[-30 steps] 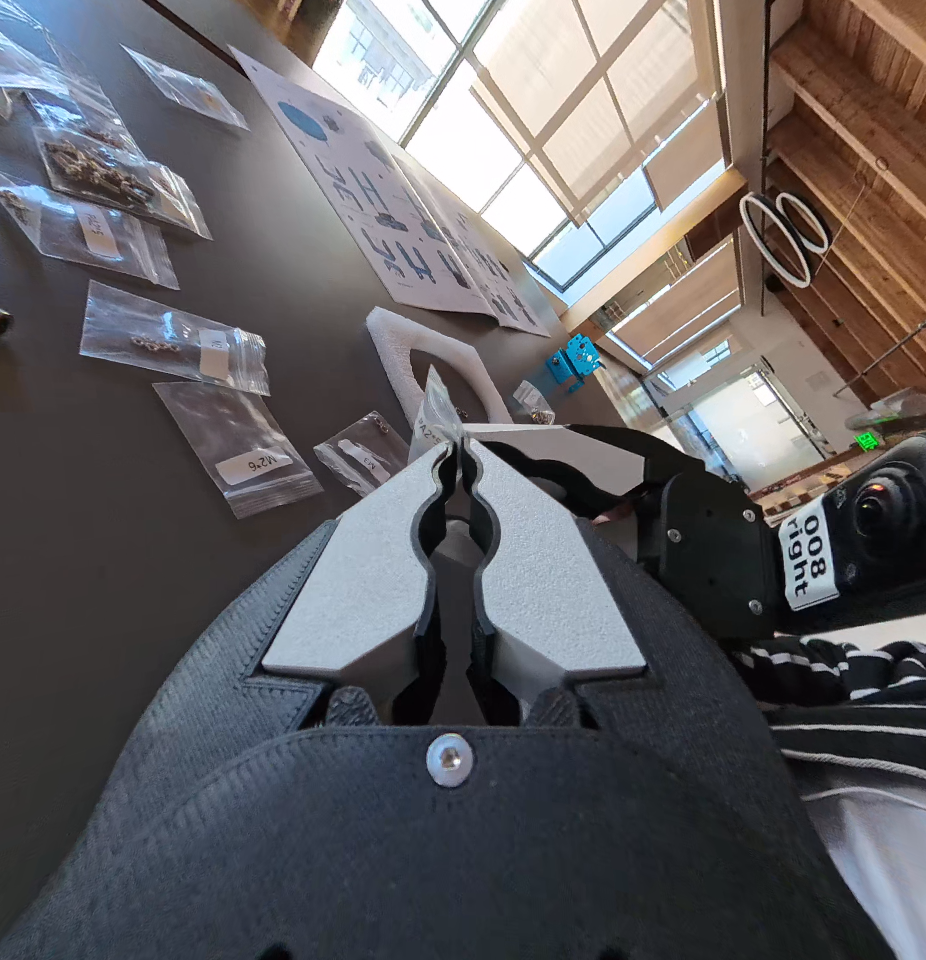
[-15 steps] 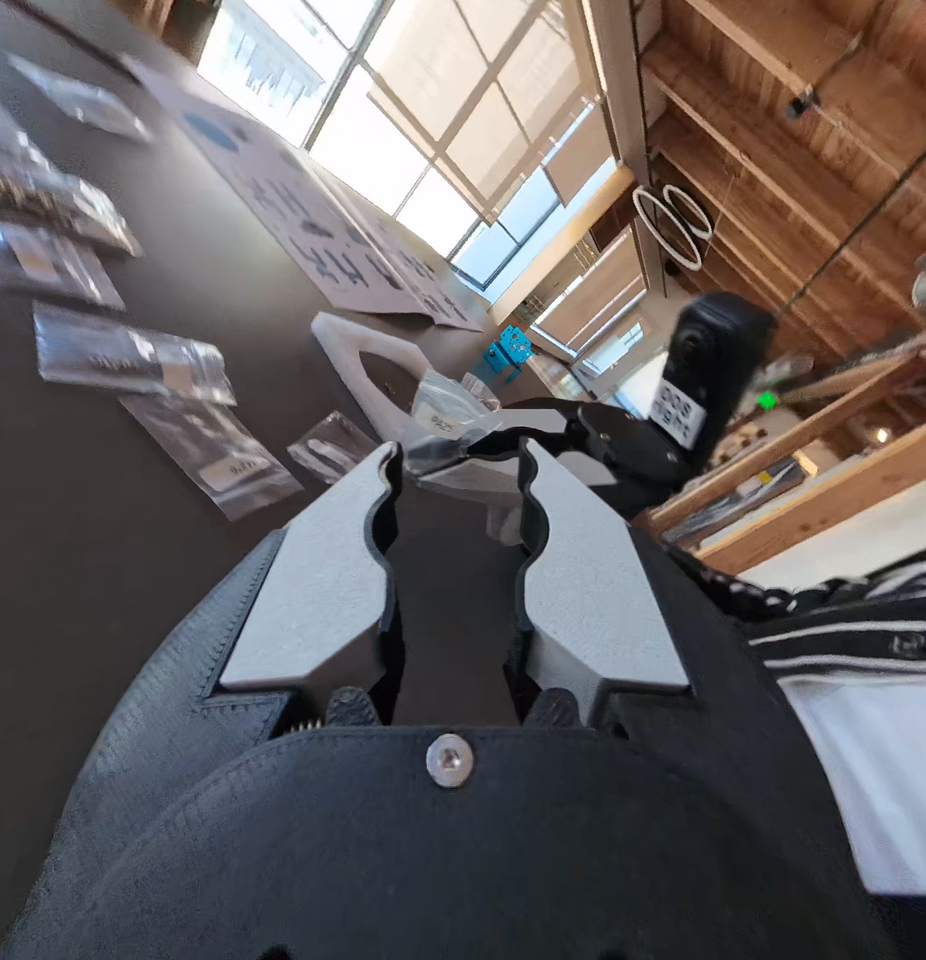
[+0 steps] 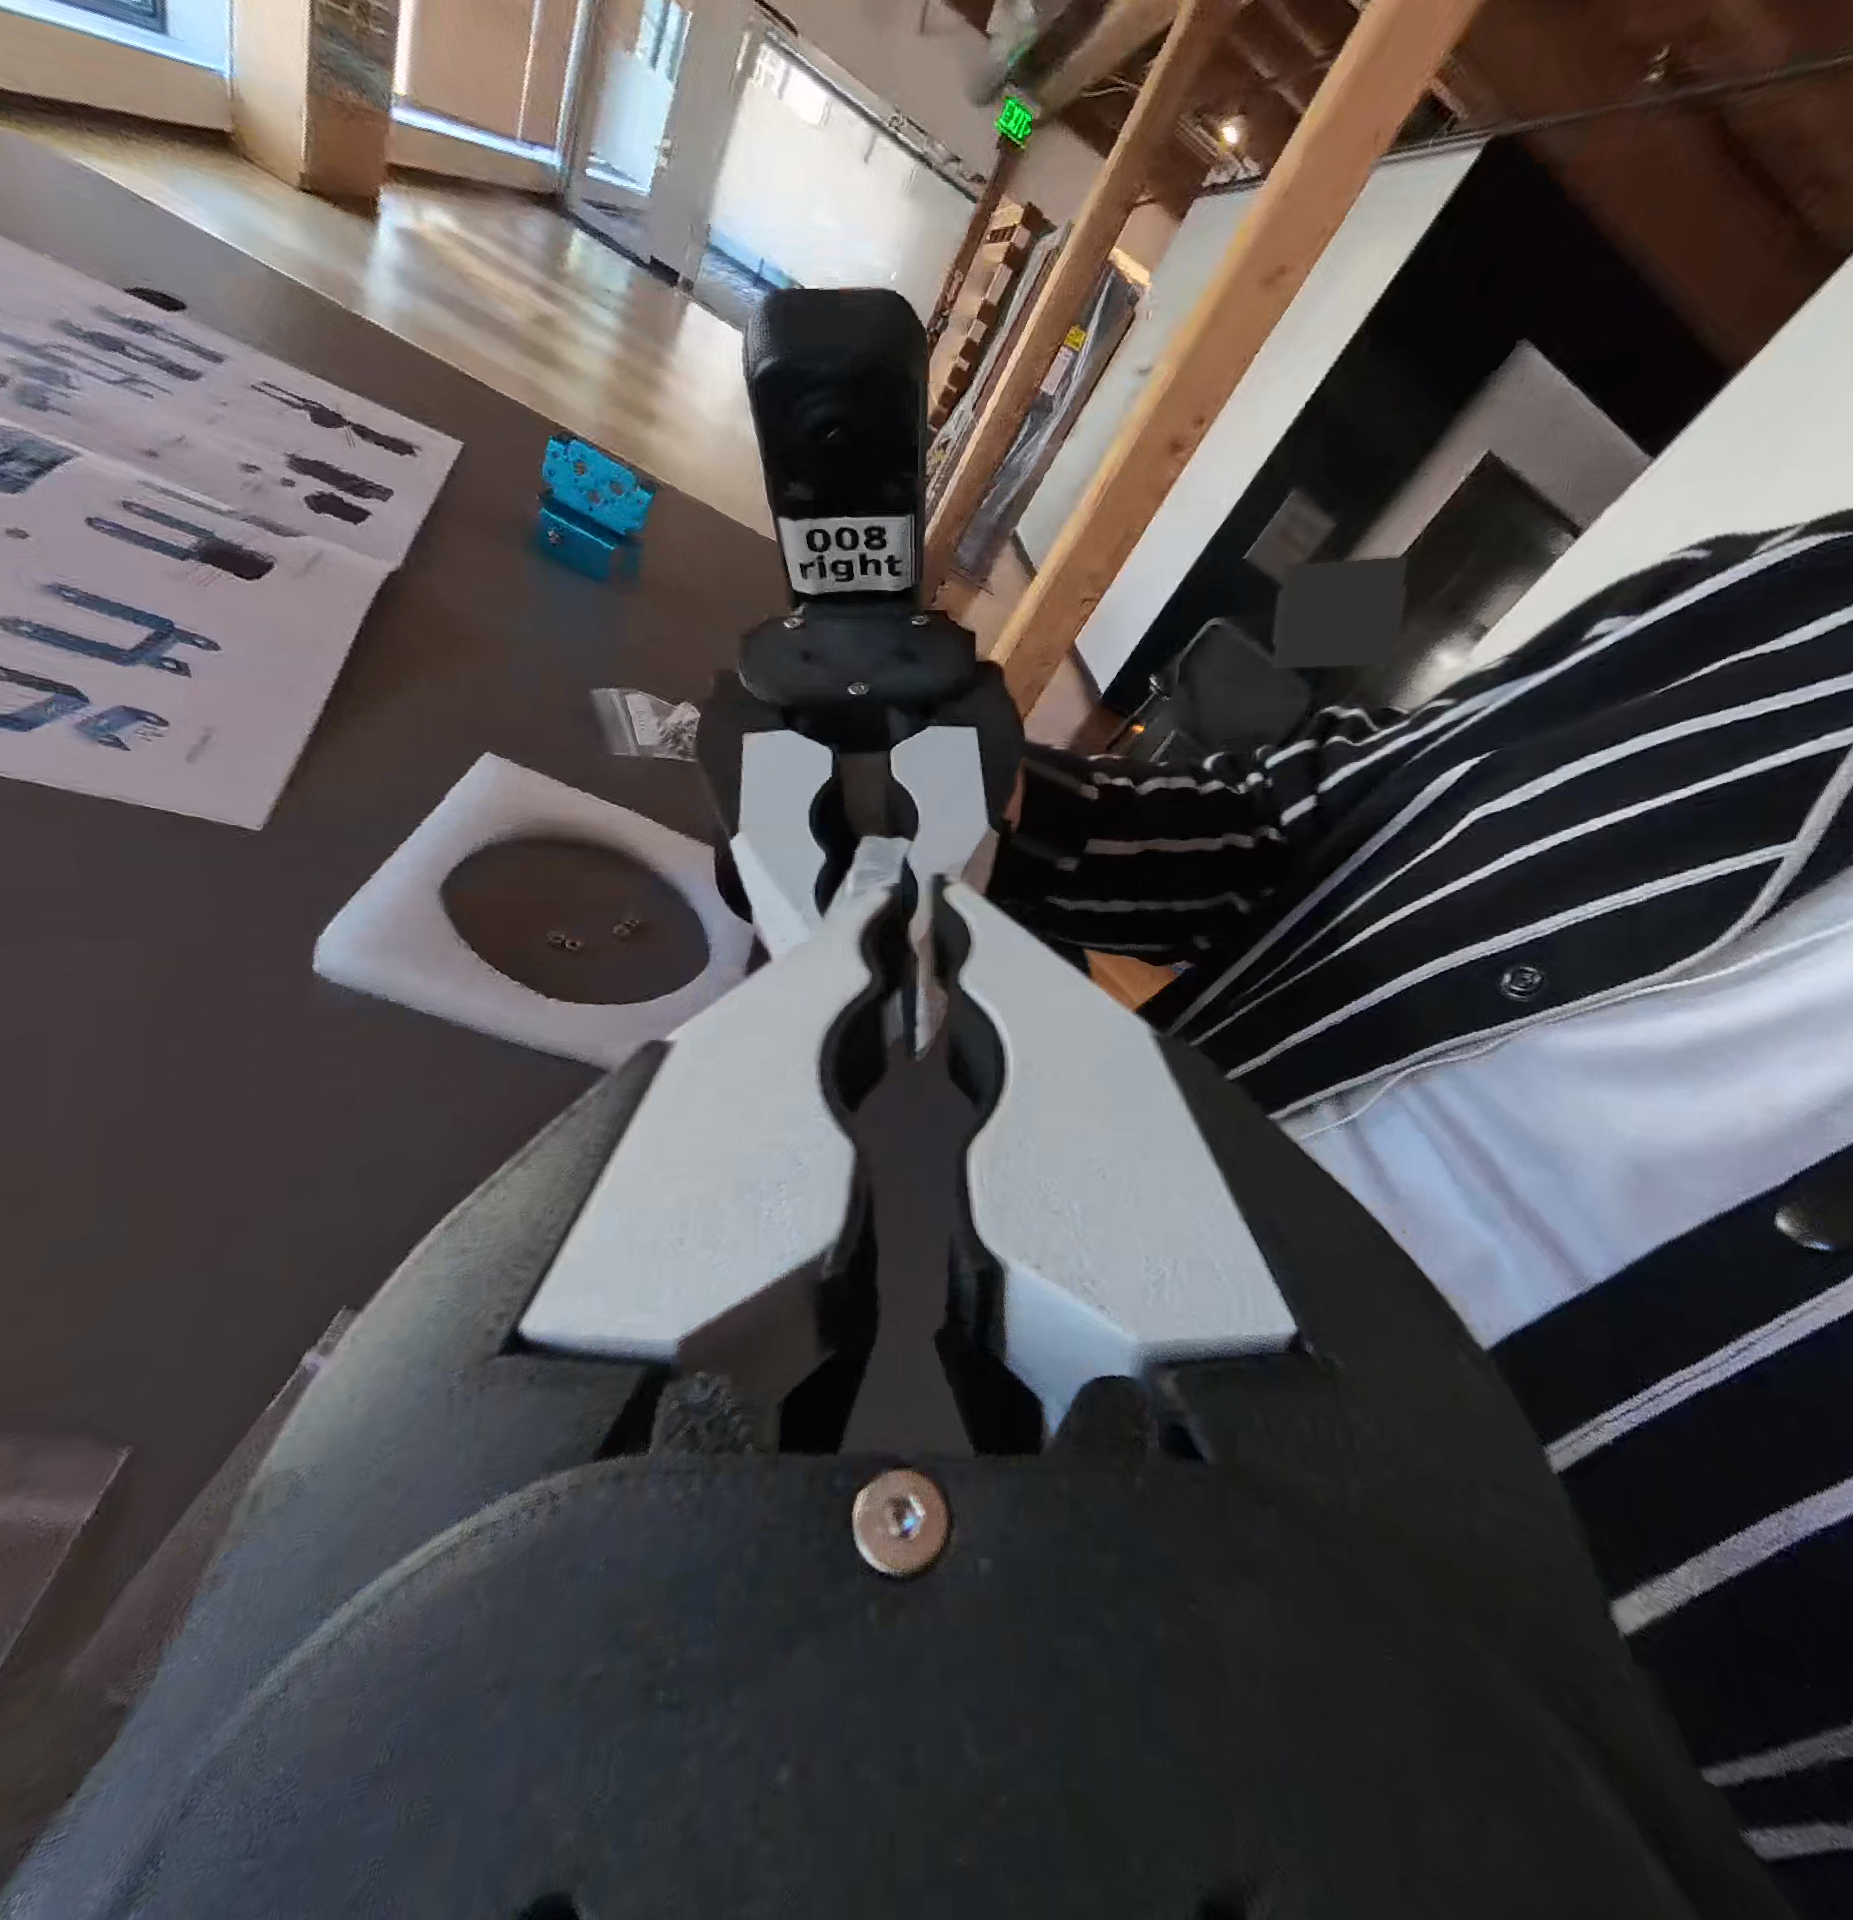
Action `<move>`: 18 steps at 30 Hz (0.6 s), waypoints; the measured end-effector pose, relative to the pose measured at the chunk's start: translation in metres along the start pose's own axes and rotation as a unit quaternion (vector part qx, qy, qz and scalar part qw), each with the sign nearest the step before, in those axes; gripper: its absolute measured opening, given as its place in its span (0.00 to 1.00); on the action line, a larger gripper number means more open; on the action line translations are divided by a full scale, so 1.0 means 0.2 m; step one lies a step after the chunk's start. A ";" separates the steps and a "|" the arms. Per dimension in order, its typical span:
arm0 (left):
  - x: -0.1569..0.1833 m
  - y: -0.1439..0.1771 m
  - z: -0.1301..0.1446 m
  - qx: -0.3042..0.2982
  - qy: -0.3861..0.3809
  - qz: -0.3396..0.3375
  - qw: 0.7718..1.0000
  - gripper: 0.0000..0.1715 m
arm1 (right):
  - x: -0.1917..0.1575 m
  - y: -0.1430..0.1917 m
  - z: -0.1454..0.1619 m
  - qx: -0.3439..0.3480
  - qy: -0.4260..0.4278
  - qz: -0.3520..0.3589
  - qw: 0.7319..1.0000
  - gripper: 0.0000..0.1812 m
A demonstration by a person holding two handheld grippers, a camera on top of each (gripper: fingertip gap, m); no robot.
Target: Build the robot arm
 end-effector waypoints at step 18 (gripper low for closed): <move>-0.25 -0.09 0.13 -0.091 0.030 -0.051 0.994 0.00 | 0.18 0.03 0.12 -0.056 -0.007 0.066 0.996 0.18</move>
Point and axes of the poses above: each gripper's, where its closed fingertips meet, y back along the fingers, z out of its underside, x = y × z across the jaws, the point moved 1 cm from there along y, back along the fingers, and after that the axes turned 3 degrees about -x, right-handed, at the moved point
